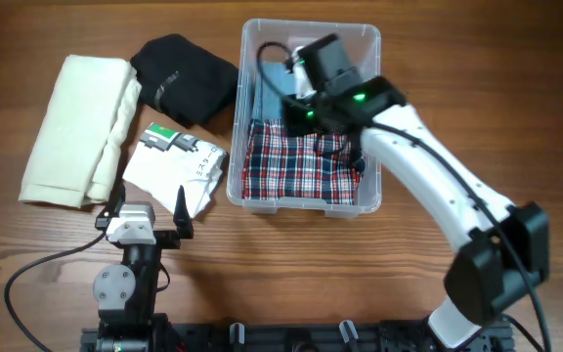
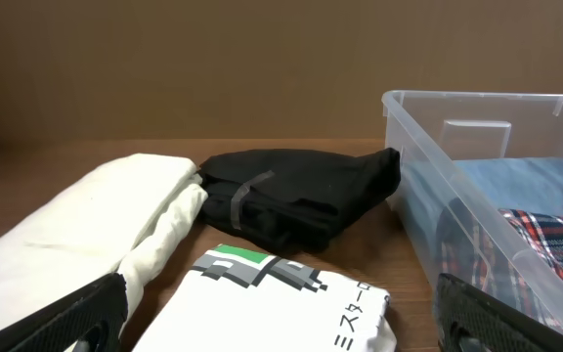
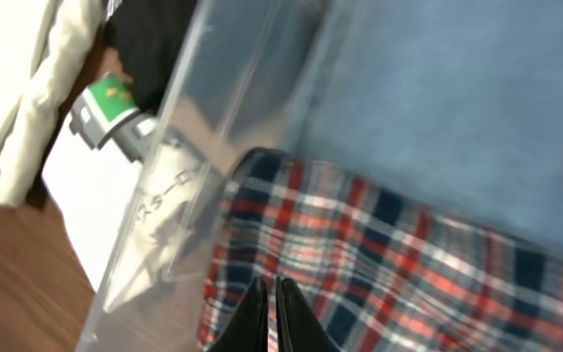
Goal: Pack container
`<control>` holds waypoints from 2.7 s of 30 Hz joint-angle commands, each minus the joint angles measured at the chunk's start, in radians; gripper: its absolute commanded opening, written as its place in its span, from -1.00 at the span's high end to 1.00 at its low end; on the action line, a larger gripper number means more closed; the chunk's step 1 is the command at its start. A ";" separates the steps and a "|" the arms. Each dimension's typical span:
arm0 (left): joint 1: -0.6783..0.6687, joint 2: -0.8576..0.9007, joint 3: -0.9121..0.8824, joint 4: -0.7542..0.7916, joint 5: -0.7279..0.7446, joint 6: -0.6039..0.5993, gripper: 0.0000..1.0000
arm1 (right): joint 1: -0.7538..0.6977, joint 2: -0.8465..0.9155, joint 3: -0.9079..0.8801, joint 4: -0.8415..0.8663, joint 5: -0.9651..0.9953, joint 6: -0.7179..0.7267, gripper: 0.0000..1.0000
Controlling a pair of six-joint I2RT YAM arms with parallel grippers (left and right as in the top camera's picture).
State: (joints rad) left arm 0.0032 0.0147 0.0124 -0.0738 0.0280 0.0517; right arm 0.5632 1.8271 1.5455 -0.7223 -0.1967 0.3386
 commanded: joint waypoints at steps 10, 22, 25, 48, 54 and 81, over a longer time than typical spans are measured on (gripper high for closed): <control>0.007 -0.008 -0.007 -0.001 0.002 0.019 -1.00 | 0.101 0.321 -0.001 0.117 -0.027 -0.022 0.91; 0.007 -0.008 -0.007 -0.001 0.002 0.019 -0.99 | 0.076 -0.013 0.029 0.090 0.094 -0.050 0.92; 0.007 -0.008 -0.007 -0.001 0.002 0.019 -0.99 | 0.072 -0.043 0.029 0.046 0.185 -0.051 0.91; 0.007 -0.008 -0.007 -0.001 0.002 0.019 -0.99 | -0.024 0.184 -0.070 -0.014 0.222 0.001 0.92; 0.007 -0.008 -0.007 -0.001 0.002 0.019 -0.99 | -0.112 -0.143 -0.070 -0.101 0.253 0.006 0.84; 0.007 -0.008 -0.007 -0.001 0.002 0.019 -1.00 | -0.324 -0.269 -0.293 -0.387 0.089 0.010 0.25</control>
State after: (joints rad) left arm 0.0032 0.0147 0.0124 -0.0738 0.0280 0.0517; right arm 0.2447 1.5501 1.3258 -1.1561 -0.0429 0.3370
